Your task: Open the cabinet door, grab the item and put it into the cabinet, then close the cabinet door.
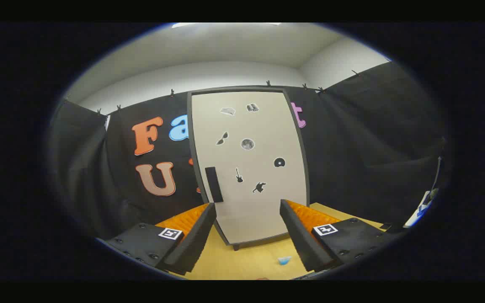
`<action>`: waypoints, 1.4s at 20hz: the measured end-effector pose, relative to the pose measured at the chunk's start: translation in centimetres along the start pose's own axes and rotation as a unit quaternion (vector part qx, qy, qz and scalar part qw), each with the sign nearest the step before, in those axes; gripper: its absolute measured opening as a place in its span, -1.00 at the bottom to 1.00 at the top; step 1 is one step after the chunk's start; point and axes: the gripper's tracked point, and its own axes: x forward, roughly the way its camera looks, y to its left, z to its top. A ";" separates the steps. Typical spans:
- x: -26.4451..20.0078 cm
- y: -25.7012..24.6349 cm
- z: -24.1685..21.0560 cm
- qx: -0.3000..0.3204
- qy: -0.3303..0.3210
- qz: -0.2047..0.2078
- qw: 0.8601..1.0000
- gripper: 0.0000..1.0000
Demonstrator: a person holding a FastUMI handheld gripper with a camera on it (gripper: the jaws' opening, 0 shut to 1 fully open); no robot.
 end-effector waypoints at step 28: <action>4.7 3.0 0.8 -0.022 -0.011 0.031 0.999 0.95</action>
